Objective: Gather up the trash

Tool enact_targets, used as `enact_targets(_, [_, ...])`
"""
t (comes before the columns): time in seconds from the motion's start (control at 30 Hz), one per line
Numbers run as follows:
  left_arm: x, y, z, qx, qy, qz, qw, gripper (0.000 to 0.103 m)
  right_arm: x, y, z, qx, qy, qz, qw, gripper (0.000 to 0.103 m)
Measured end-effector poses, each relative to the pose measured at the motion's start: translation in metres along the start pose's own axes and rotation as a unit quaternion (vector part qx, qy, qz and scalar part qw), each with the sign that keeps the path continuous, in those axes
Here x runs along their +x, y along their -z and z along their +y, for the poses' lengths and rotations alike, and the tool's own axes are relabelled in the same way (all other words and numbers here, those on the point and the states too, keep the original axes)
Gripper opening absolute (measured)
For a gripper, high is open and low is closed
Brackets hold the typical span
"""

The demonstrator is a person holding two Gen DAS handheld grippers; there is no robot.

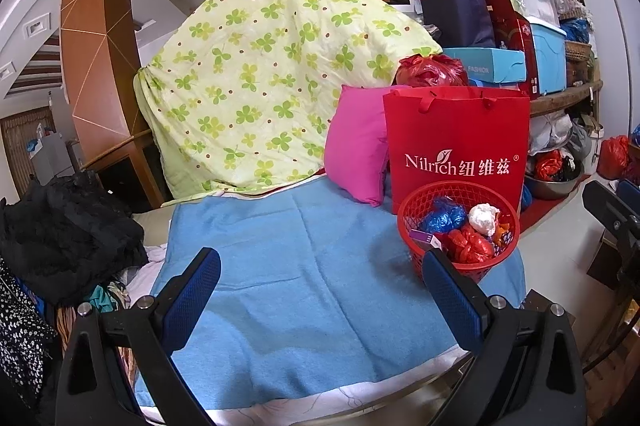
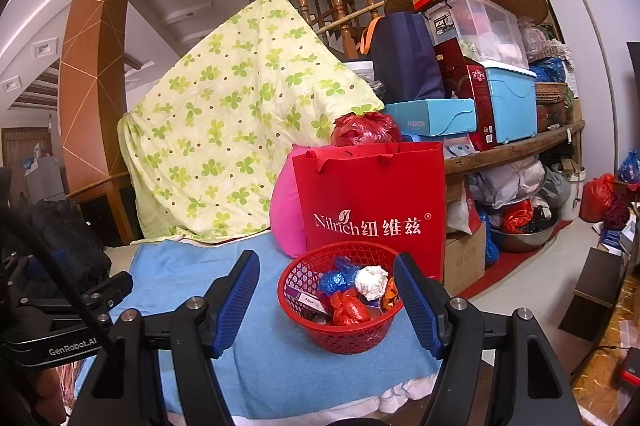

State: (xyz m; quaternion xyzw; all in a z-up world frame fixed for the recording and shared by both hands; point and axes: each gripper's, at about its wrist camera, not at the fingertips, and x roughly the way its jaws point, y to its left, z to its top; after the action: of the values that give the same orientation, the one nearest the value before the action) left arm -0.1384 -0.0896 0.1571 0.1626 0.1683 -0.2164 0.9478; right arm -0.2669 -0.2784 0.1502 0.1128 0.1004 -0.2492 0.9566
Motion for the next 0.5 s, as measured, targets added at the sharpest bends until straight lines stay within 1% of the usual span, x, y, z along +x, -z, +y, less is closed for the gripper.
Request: enact_targets(0.5, [0.0012,0.0015,-0.0007,0.007,0.005,0.004,1.0000,0.100,0.0016,0.0028,-0.0028,0.001,0.003,-0.003,1.000,0.073])
